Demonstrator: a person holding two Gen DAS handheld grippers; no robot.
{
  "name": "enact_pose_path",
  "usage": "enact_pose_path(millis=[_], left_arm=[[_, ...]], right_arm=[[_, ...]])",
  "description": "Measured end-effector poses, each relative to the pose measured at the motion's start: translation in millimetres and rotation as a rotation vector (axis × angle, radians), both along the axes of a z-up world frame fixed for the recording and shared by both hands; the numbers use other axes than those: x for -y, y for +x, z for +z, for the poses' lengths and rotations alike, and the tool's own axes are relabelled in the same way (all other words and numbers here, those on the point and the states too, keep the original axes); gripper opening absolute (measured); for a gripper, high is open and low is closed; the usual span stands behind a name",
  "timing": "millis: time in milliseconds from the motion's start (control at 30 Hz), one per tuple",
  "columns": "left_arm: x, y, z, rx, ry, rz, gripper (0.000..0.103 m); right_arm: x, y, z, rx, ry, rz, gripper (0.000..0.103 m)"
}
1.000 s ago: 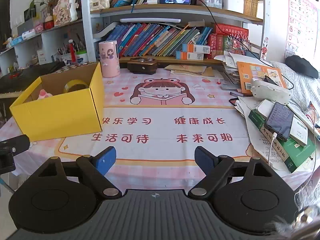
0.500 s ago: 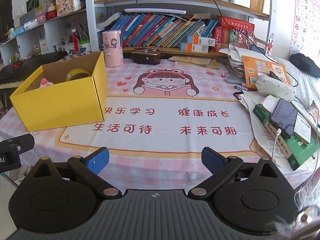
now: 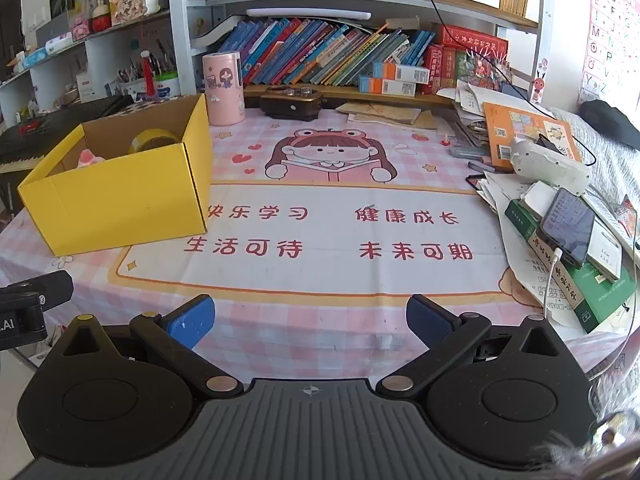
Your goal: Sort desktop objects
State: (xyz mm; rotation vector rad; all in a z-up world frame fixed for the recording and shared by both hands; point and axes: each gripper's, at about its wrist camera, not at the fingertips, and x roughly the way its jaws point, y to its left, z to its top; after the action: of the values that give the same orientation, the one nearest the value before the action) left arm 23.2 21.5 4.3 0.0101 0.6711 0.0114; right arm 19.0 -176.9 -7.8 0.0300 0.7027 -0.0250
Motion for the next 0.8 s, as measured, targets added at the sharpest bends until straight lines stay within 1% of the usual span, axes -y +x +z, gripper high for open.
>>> enact_pose_path(millis=[300, 800], left_arm=[[1.3, 0.3, -1.5, -0.015, 0.01, 0.004, 0.103], [2.4, 0.9, -2.0, -0.022, 0.019, -0.001, 0.103]], right_arm=[[1.4, 1.3, -1.4, -0.015, -0.001, -0.004, 0.103], [0.7, 1.8, -1.6, -0.014, -0.003, -0.003, 0.103]])
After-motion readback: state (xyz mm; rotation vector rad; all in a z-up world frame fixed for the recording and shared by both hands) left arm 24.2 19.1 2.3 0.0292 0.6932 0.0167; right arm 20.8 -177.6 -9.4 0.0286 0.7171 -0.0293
